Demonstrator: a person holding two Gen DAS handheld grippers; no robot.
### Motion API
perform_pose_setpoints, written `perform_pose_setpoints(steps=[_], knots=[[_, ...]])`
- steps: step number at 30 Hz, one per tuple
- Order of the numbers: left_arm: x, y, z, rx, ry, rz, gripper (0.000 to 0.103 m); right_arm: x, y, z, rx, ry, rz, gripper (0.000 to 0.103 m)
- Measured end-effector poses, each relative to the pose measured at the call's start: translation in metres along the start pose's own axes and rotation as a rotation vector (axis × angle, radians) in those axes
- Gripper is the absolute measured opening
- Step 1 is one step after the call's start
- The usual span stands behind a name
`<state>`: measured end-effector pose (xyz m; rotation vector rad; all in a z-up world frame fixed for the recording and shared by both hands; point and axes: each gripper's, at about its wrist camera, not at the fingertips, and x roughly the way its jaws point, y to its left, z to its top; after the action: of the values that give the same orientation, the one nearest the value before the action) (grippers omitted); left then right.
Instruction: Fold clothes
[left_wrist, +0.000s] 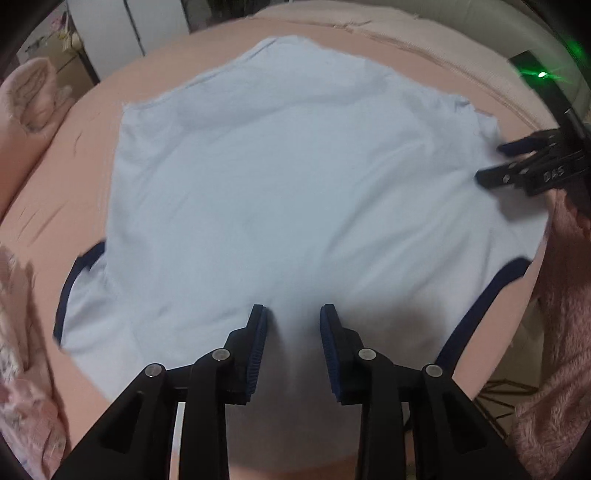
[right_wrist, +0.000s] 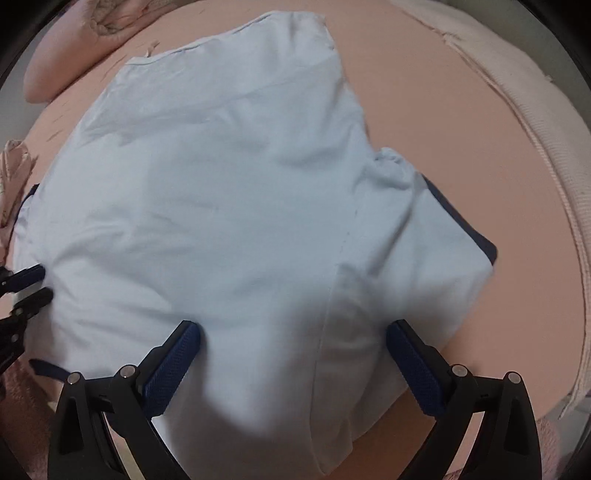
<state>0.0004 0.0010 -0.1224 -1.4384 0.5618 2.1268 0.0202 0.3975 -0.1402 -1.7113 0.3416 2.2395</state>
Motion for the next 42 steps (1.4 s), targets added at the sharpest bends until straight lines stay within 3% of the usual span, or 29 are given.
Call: perform_pose_setpoints(steps=[3,5,7,9,11,12,14,18,22,23,24,25,28,32,34,36,39,42], knots=[[-0.011,0.016,-0.006,-0.065,0.012,-0.011,0.034,-0.013,-0.011,-0.008,0.008,0.003,-0.090,0.102],[-0.019,0.017,-0.005,-0.069,-0.026,-0.029,0.034,-0.028,-0.012,-0.010,0.011,-0.056,-0.095,0.102],[-0.017,0.013,0.008,-0.049,-0.054,-0.055,0.034,-0.041,0.000,-0.010,-0.030,-0.114,-0.012,0.102],[-0.013,0.006,0.018,-0.028,-0.067,-0.077,0.034,-0.037,0.018,-0.008,-0.085,-0.092,0.069,0.102],[-0.009,0.006,0.034,0.001,-0.073,-0.073,0.034,-0.022,0.027,-0.005,-0.115,-0.017,0.068,0.102],[-0.014,0.009,0.035,0.017,-0.097,-0.060,0.034,-0.023,0.025,0.000,-0.110,-0.022,0.076,0.102],[-0.007,0.029,0.063,0.028,-0.139,-0.042,0.034,-0.039,0.015,0.016,-0.094,-0.089,0.119,0.101],[0.025,0.072,0.136,0.045,-0.170,0.004,0.034,-0.060,0.007,0.081,-0.163,-0.175,0.077,0.102],[0.068,0.099,0.202,0.078,-0.162,-0.038,0.035,-0.016,0.028,0.164,-0.218,-0.159,0.104,0.102],[0.084,0.100,0.219,0.088,-0.155,-0.075,0.038,0.006,0.043,0.183,-0.229,-0.140,0.108,0.102],[0.099,0.103,0.232,0.083,-0.147,-0.113,0.051,0.027,0.056,0.202,-0.245,-0.125,0.114,0.102],[0.112,0.108,0.238,0.084,-0.132,-0.151,0.058,0.049,0.069,0.219,-0.275,-0.118,0.123,0.102],[0.141,0.118,0.236,0.178,-0.094,-0.108,0.065,0.099,0.094,0.240,-0.382,-0.047,0.075,0.101],[0.142,0.162,0.218,0.219,-0.108,0.006,0.094,0.103,0.055,0.252,-0.352,-0.085,0.012,0.102],[0.141,0.196,0.214,0.149,-0.080,-0.014,0.094,0.102,0.027,0.260,-0.298,-0.096,-0.032,0.102],[0.129,0.211,0.220,0.115,-0.148,0.028,0.091,0.101,0.003,0.265,-0.246,-0.093,-0.062,0.102],[0.121,0.208,0.248,0.072,-0.258,-0.115,0.092,0.082,0.001,0.274,-0.223,-0.195,-0.041,0.102],[0.147,0.193,0.285,0.045,-0.261,-0.237,0.091,0.085,0.025,0.292,-0.213,-0.232,0.030,0.102]])
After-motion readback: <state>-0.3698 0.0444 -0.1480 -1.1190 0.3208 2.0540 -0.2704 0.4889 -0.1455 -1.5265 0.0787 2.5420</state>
